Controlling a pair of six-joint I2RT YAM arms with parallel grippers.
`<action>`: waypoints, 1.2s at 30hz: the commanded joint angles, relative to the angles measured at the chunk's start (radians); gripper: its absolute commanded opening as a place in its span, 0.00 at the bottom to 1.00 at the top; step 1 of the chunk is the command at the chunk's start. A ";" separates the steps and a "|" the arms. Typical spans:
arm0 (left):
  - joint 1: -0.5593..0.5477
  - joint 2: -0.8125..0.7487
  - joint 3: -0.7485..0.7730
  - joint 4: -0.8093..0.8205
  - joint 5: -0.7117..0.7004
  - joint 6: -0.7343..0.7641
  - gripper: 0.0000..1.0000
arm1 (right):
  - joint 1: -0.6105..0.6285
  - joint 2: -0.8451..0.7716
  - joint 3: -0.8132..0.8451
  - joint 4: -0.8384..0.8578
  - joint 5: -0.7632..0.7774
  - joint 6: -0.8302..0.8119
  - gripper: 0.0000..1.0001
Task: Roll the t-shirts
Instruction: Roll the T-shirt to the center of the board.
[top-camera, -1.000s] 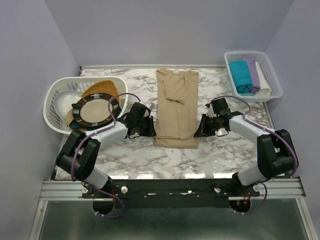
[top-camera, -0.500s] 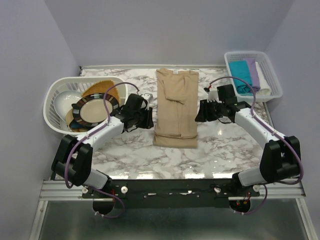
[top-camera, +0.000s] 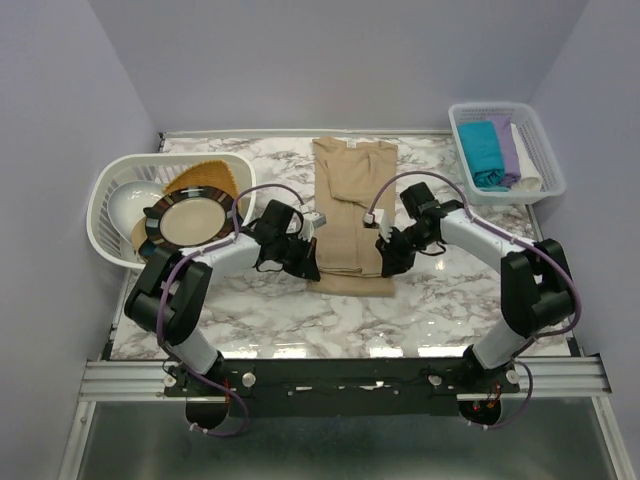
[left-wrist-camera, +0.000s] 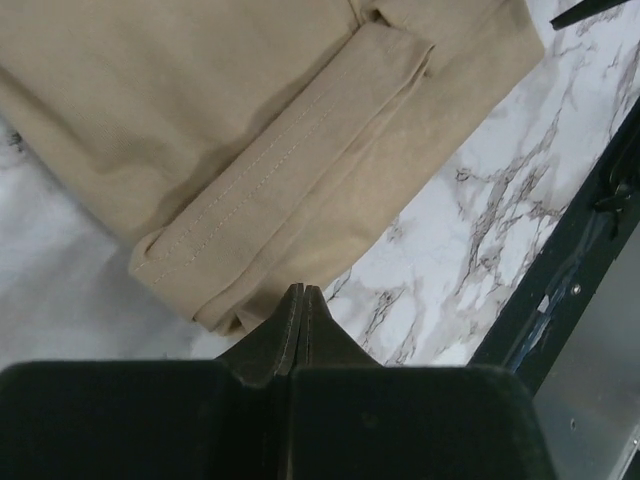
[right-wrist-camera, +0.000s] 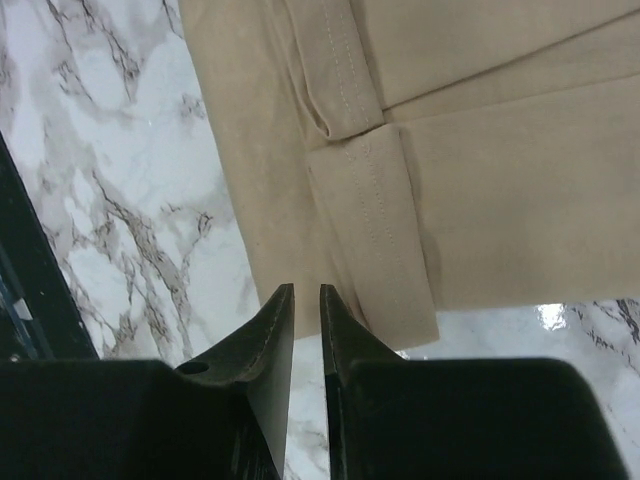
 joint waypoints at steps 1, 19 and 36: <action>-0.001 0.072 0.046 -0.022 0.067 0.059 0.00 | 0.011 0.072 0.055 -0.059 -0.036 -0.166 0.24; 0.032 0.175 0.230 -0.079 -0.111 0.079 0.05 | 0.064 0.130 0.087 0.180 0.252 -0.215 0.19; -0.191 -0.283 -0.141 -0.007 -0.163 0.857 0.64 | 0.021 -0.243 0.075 0.381 0.422 0.214 0.37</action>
